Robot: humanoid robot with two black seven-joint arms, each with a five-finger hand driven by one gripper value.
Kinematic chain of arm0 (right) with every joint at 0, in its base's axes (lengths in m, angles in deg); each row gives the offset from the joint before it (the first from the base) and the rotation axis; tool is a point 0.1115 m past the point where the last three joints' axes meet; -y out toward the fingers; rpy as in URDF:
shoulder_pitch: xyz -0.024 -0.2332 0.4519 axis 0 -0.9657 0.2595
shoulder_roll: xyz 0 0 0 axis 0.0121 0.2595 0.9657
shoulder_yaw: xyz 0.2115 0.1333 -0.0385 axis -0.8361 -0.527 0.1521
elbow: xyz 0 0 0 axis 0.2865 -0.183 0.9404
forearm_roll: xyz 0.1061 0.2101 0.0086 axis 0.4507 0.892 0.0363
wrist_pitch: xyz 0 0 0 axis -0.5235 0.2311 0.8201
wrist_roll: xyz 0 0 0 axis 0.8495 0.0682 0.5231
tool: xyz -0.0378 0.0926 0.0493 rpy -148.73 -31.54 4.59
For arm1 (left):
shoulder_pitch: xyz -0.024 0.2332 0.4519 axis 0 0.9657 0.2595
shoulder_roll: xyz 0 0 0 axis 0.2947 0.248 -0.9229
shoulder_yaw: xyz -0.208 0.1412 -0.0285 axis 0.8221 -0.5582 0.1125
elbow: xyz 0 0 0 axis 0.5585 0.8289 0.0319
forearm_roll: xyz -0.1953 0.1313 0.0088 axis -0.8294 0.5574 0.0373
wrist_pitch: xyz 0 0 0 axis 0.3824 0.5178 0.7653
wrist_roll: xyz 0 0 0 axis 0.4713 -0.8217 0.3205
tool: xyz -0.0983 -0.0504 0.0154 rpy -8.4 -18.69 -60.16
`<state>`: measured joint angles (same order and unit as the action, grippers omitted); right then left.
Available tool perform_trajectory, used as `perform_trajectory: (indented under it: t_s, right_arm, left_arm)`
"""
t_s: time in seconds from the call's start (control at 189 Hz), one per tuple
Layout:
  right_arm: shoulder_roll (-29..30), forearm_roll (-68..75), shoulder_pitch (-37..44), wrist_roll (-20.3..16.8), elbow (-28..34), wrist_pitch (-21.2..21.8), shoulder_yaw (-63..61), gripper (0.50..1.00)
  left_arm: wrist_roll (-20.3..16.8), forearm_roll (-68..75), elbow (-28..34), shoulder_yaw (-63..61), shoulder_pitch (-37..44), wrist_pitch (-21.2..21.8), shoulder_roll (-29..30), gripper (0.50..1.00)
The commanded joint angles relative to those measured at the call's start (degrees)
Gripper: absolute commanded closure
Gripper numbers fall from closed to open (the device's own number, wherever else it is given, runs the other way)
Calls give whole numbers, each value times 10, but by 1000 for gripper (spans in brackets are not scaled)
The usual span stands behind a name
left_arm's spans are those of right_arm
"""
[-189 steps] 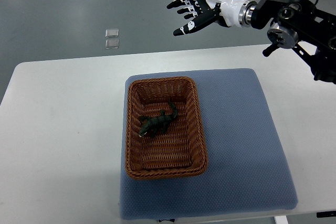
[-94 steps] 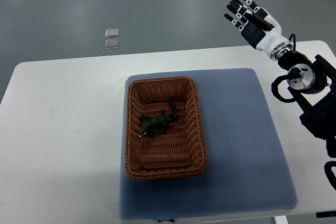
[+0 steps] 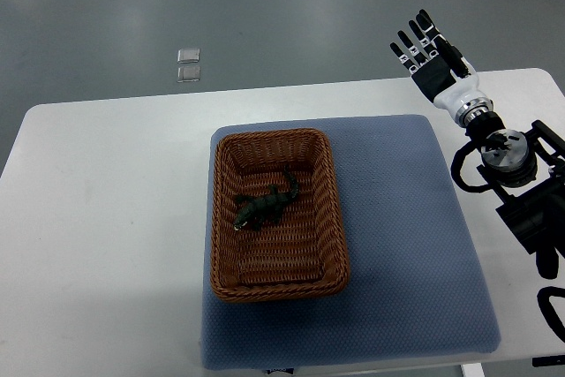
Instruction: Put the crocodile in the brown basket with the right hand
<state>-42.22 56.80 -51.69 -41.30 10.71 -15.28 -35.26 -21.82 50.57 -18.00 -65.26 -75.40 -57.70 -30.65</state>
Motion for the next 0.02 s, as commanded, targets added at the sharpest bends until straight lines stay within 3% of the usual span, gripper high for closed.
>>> perform_trajectory:
  t_s: [0.0, 0.016]
  right_arm:
    - [1, 0, -1, 0, 0, 0, 1, 560]
    - [1, 0, -1, 0, 0, 0, 1, 560]
  left_arm:
    - [0, -1, 0, 0, 1, 0, 0, 500]
    - [0, -1, 0, 0, 0, 0, 0, 500]
